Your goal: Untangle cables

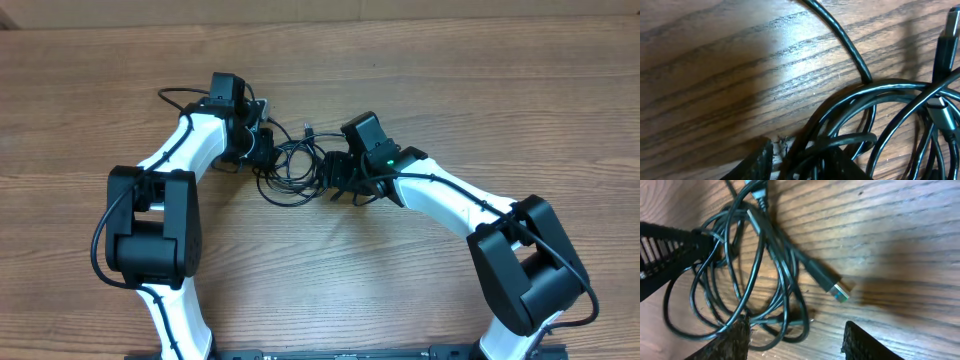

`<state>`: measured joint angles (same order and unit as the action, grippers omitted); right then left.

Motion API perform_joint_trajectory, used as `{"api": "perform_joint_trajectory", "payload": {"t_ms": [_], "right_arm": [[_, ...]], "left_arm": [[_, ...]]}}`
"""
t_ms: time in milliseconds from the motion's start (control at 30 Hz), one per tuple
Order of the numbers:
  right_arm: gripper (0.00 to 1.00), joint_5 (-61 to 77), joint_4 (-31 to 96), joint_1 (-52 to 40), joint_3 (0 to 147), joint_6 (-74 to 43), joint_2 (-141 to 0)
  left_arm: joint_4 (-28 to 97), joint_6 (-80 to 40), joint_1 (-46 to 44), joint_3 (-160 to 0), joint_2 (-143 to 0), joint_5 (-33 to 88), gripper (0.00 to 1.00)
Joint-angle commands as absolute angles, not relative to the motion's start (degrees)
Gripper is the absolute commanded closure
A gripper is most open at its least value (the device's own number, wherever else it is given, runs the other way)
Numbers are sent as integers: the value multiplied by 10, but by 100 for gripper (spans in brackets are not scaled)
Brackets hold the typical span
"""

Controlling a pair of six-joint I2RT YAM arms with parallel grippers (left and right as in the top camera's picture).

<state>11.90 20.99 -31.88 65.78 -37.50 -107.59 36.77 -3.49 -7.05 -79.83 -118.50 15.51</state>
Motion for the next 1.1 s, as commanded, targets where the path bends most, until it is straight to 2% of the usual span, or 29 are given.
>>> {"api": "perform_joint_trajectory", "payload": {"t_ms": [0, 100, 233, 367, 533, 667, 1067], "right_arm": [[41, 85, 205, -318, 652, -377, -1075], [43, 86, 190, -317, 655, -371, -1075], [52, 140, 191, -306, 704, -343, -1073], [52, 166, 198, -305, 756, -341, -1073], [56, 165, 192, -324, 761, -343, -1077], [59, 141, 191, -345, 761, -343, -1100], [57, 140, 157, -376, 761, -343, -1180]], "left_arm": [[366, -39, -72, -789, -1178, 146, 57], [386, -30, -71, -803, -1178, 152, 57], [434, 3, -71, -839, -1173, 173, 62], [437, 2, -72, -839, -1175, 170, 62], [437, -8, -72, -832, -1177, 131, 74], [437, -11, -72, -826, -1178, 129, 67], [441, -13, -72, -826, -1216, 129, 67]]}}
